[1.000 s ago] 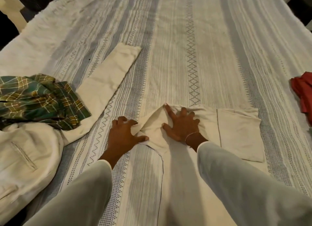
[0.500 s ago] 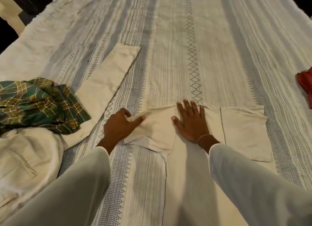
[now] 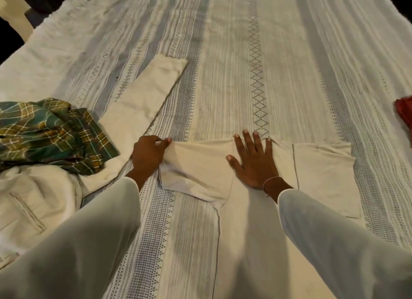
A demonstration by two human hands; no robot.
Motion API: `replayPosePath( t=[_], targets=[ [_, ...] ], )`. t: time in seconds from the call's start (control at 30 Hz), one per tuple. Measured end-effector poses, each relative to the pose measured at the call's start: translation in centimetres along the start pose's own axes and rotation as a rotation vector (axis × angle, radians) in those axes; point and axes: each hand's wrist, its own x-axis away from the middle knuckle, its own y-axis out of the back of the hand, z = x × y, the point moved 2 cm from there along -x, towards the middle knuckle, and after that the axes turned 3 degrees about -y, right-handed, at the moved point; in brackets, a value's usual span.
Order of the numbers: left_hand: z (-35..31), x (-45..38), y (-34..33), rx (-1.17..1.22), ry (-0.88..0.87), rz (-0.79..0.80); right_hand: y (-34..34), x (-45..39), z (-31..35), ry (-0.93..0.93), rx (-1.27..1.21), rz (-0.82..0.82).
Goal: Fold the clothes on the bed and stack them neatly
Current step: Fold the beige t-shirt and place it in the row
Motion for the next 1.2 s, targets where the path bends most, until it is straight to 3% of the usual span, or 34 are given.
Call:
replayPosePath(
  t=[0.17,0.27,0.33,0.4,0.5,0.73,0.87,1.0,1.2],
  targets=[
    [0.6,-0.7,0.3,-0.052,0.157,0.062,-0.5,-0.3,0.1,-0.014,0.055,-0.015],
    [1.2,0.1,0.8,0.163,0.343,0.104,0.6,0.6,2.2,-0.062,0.071,-0.128],
    [1.3,0.1,0.9,0.298,0.409,0.140,2.1,2.6,5.6,0.070,-0.077,-0.326],
    [1.4,0.3,1.1,0.321,0.438,0.163,3.3,5.2,10.4,0.360,-0.295,-0.359],
    [1.6,0.4,0.5,0.370,0.434,0.123,2.0,7.4,16.0,0.543,-0.226,-0.234],
    [1.6,0.3,0.7,0.403,0.300,0.036,0.7,7.8,18.2,0.411,-0.186,-0.375],
    [1.8,0.8,0.1,0.356,0.241,0.064,0.0,7.8,18.0,0.292,-0.206,-0.309],
    [1.6,1.2,-0.4,0.130,0.088,-0.001,0.0,7.3,18.7,0.301,-0.250,-0.295],
    [2.0,1.8,-1.3,-0.083,0.075,-0.119,-0.7,8.7,19.0,0.339,-0.361,-0.179]
  ],
)
